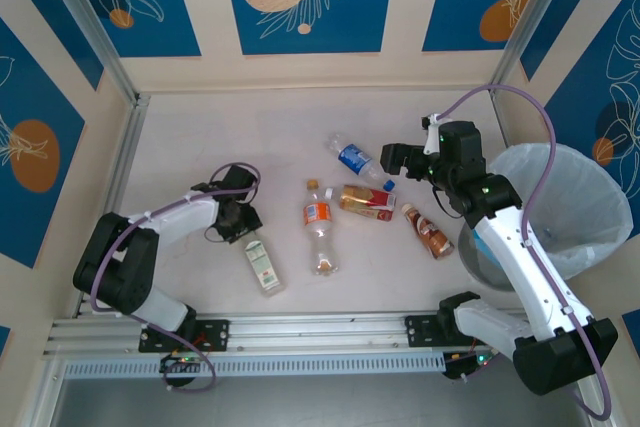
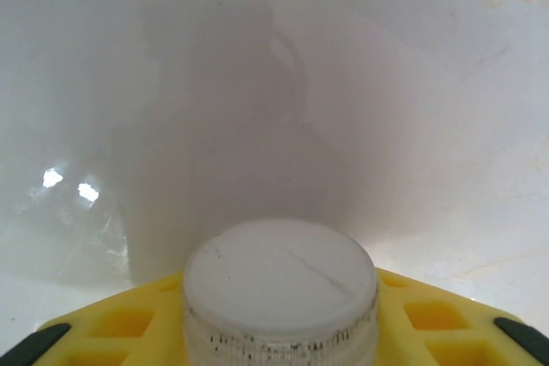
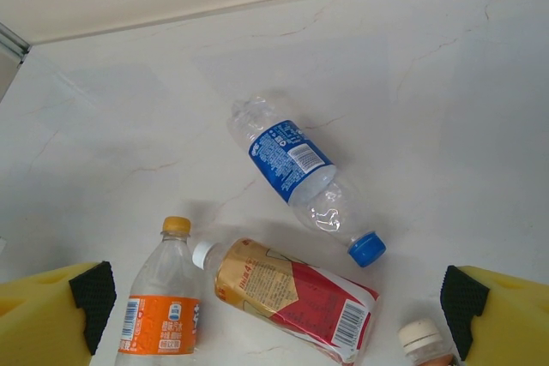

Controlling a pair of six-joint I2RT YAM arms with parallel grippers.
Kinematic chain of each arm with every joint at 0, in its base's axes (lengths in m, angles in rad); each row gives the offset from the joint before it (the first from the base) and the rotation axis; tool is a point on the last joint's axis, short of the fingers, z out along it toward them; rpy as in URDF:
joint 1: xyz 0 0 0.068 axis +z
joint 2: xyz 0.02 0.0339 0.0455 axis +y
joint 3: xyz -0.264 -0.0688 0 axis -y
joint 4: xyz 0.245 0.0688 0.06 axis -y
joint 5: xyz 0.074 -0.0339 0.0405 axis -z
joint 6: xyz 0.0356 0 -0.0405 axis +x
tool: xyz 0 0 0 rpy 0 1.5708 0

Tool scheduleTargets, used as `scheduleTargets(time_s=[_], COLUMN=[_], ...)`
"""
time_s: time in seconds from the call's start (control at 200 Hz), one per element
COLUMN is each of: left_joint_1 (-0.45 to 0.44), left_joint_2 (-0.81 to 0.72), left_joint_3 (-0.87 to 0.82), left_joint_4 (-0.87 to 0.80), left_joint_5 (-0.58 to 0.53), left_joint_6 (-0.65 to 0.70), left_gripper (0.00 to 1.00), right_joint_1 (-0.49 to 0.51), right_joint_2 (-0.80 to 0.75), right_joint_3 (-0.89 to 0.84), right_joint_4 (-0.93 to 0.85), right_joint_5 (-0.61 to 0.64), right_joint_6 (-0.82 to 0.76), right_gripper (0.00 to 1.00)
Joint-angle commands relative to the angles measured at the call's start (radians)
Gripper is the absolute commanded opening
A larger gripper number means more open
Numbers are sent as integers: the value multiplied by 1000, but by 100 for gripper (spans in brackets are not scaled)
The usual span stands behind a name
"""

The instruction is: Put the plastic bottles in the bin

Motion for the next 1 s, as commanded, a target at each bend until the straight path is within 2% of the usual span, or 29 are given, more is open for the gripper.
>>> scheduleTargets(time_s=[0.0,0.09,0.17,0.24,0.26,0.405,0.535,0.735,0.88,0.995], left_joint_1=[-5,-5,-6,-4,-6,-16,-47,-91,-112,-132], left_joint_2=[-37,-62,-96,-127,-136,-200,-220,-204,-177,-152], left_joint_3=[2,22,48,74,83,134,219,326,372,407], left_joint_4=[20,19,20,34,38,106,183,305,361,379], left_joint_5=[-19,-32,-36,-27,-23,47,128,235,274,268], left_joint_6=[46,77,112,147,158,245,329,392,393,395], left_gripper=[38,32,22,7,0,0,0,0,0,0], right_joint_1=[9,9,11,18,20,74,146,237,260,275], right_joint_2=[-27,-38,-47,-56,-58,-56,-36,7,26,65], right_joint_3=[-17,-34,-61,-102,-116,-201,-235,-236,-257,-257], right_joint_4=[10,25,57,110,130,262,337,407,527,600], right_joint_5=[13,-14,-82,-159,-178,-251,-338,-373,-446,-444], right_joint_6=[16,16,25,53,63,98,24,-27,39,135], right_gripper=[100,100,100,100,100,100,100,100,100,100])
